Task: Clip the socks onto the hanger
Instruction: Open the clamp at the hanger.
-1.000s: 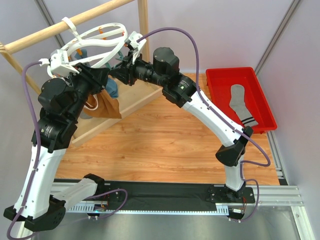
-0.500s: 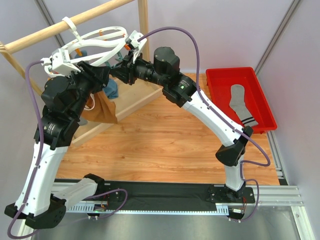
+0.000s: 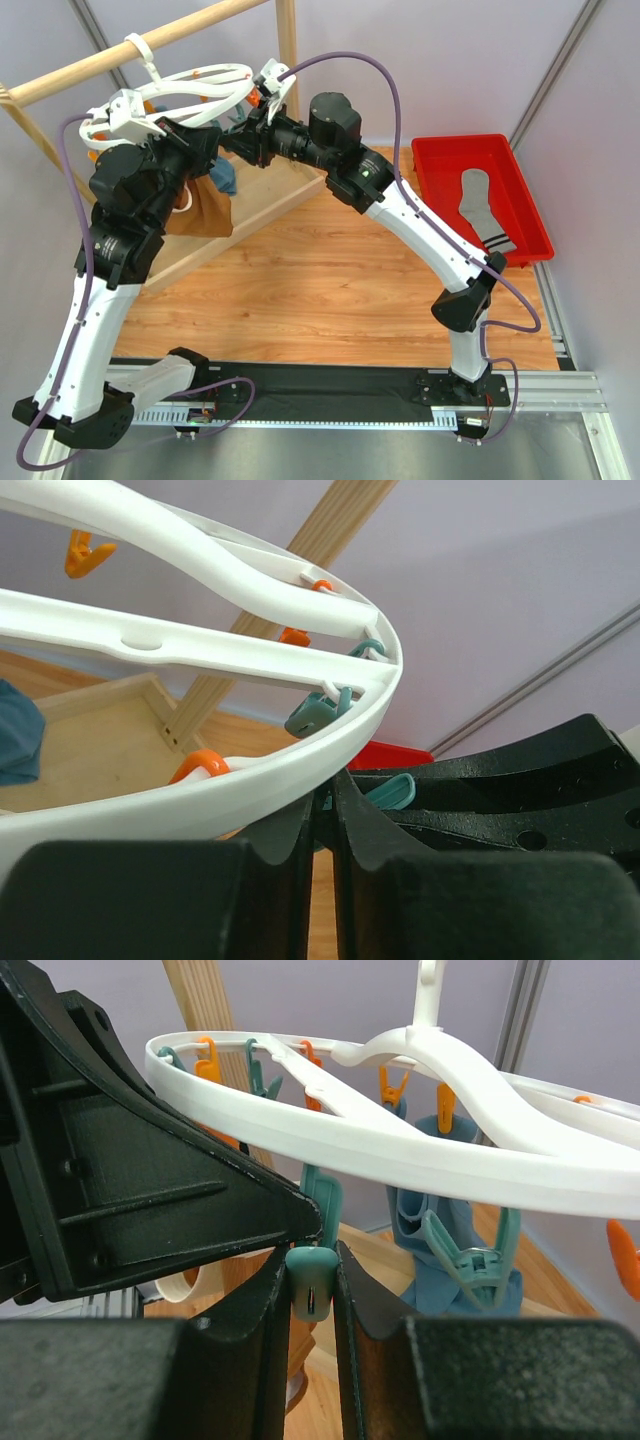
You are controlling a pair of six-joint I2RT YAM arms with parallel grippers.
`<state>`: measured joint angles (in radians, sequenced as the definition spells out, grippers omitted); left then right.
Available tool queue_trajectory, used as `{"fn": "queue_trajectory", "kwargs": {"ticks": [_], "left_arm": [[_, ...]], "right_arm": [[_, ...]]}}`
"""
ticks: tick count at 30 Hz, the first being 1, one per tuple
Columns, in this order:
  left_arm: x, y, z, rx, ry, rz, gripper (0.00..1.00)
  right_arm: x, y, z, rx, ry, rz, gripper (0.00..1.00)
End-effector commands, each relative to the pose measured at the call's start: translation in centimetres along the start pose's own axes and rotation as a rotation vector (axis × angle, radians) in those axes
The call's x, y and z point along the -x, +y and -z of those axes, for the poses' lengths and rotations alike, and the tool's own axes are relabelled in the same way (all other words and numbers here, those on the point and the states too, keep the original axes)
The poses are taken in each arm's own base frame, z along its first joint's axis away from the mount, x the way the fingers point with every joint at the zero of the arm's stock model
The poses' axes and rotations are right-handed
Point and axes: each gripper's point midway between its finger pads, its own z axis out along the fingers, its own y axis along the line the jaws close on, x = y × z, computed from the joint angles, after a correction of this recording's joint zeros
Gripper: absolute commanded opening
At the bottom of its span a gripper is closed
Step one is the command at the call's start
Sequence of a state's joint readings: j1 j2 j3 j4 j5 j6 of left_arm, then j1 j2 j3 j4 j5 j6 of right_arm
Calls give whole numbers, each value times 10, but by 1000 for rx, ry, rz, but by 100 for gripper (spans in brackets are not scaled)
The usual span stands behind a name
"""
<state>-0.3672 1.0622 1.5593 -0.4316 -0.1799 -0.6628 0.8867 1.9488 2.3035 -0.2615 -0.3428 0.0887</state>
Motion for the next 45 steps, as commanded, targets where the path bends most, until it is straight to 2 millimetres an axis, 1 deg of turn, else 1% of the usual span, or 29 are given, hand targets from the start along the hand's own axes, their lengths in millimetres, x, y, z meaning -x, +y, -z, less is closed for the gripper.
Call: {"fn": "queue_trajectory", "kwargs": {"ticks": [1,3,4,6,10,11,12,13,14,15,16,17,19,20,22,23,26,27,28,29,30,31,33,35,36,37,39,40,45], "left_arm": [[22,-10,-9,-25,-80,29,11],[21,-9,-9,-21,-75,39,1],[19,-9,-9,-18,-68,51,0],[17,-7,-7,-8,-59,71,0],[13,-5,-2,9,-41,134,0],[14,-6,1,7,-43,149,0],[14,-5,2,11,-42,163,0],[12,-4,5,19,-35,196,0],[12,-5,6,20,-34,210,0],[12,-6,8,14,-31,219,0],[14,-8,10,9,-34,238,0],[16,-9,14,5,-38,249,0],[22,-11,19,-4,-52,272,0],[25,-12,23,-7,-62,277,0],[30,-14,27,-12,-76,289,0],[32,-14,30,-14,-83,290,0],[37,-16,33,-20,-98,296,0],[37,-16,34,-22,-96,296,0],[38,-17,33,-27,-98,301,0],[38,-18,34,-29,-96,306,0],[36,-18,33,-32,-90,310,0],[36,-18,33,-30,-87,312,0],[35,-17,34,-27,-86,316,0],[36,-18,36,-29,-88,315,0],[37,-18,37,-27,-86,315,0],[37,-18,37,-22,-83,314,0],[38,-19,39,-21,-78,314,0],[39,-20,40,-24,-74,314,0],[39,-19,44,-2,-53,328,0]], "right_arm": [[30,44,13,154,-42,12,1],[29,45,13,156,-42,12,4],[29,44,13,154,-43,13,6],[27,42,12,148,-44,10,18],[27,41,13,135,-43,6,28],[26,39,14,123,-42,8,38],[32,37,19,103,-52,15,43],[24,34,20,87,-36,9,52],[32,35,25,76,-57,17,58],[31,32,27,61,-55,18,61],[23,28,27,38,-39,14,65],[28,29,32,33,-49,23,68],[25,27,36,16,-42,29,72],[18,24,37,7,-27,29,74],[22,22,45,-14,-36,45,78],[13,19,45,-26,-28,41,80],[26,14,55,-47,-91,60,81],[17,11,54,-51,-81,56,81],[16,12,53,-42,-91,54,81],[26,13,52,-24,-146,71,80],[18,14,49,-3,-146,75,79],[26,18,47,15,-189,85,76],[21,17,45,28,-207,94,73],[26,18,42,43,-248,116,71],[24,21,40,67,-241,124,70],[32,24,40,84,-256,135,68],[29,23,36,106,-259,144,67],[35,25,36,114,-272,157,65],[37,31,31,171,-268,216,59]]}}
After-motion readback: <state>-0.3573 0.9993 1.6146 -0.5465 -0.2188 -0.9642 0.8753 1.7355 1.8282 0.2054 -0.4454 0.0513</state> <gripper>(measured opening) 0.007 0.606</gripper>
